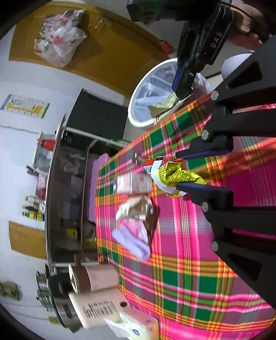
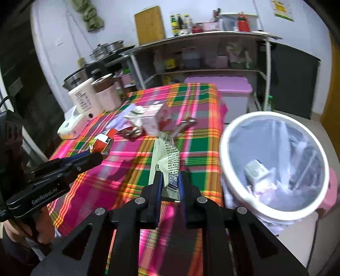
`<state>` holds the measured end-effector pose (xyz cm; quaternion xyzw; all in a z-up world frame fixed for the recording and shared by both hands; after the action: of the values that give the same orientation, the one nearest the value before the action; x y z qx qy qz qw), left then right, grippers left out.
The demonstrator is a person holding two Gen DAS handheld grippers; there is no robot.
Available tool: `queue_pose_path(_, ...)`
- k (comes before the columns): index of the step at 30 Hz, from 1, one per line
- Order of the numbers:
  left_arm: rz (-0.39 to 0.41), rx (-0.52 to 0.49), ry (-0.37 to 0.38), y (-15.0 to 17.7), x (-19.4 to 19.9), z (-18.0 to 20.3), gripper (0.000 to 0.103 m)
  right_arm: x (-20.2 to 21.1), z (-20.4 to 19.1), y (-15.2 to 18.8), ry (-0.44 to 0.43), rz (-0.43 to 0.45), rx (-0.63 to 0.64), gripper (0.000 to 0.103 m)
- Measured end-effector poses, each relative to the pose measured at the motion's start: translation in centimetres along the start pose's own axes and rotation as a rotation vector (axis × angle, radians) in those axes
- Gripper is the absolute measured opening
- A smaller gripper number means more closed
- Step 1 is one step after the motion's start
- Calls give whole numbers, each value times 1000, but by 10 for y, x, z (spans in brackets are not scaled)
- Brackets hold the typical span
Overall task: Collect trash
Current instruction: 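Carry the yellow wrapper with the left tool while the right tool carries the green wrapper over the bin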
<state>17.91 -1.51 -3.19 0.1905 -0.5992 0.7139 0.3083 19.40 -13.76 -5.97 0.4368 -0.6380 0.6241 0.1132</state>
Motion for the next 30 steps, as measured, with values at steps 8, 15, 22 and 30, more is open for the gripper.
queue_pose_path(8,-22,-75,74,-8,-21,51,23,22,60,6,79,27,-99,16)
queue_pose_path(15,-37,-120,129,-13,-39,85,23,35,99,9,129,46,-160,16)
queue_pose_path(22,-50,-144,178,-20,-57,113,23,36,126,12,160,43,-195,16)
queue_pose_path(30,-69,-172,227,-26,-77,138,23,32,147,13,189,29,-220,16)
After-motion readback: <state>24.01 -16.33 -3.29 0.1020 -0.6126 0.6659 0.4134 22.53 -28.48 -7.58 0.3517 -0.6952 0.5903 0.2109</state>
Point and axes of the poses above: each gripper's, at about its wrist camera, not at the fingertips, and x roughly against the way its jaws point, z to its right, y to its underside, the point moved 7 cm from there along -x, roughly the way its jaws point, and after that the axes turned 1 degree about x, right-handed, at the moved point
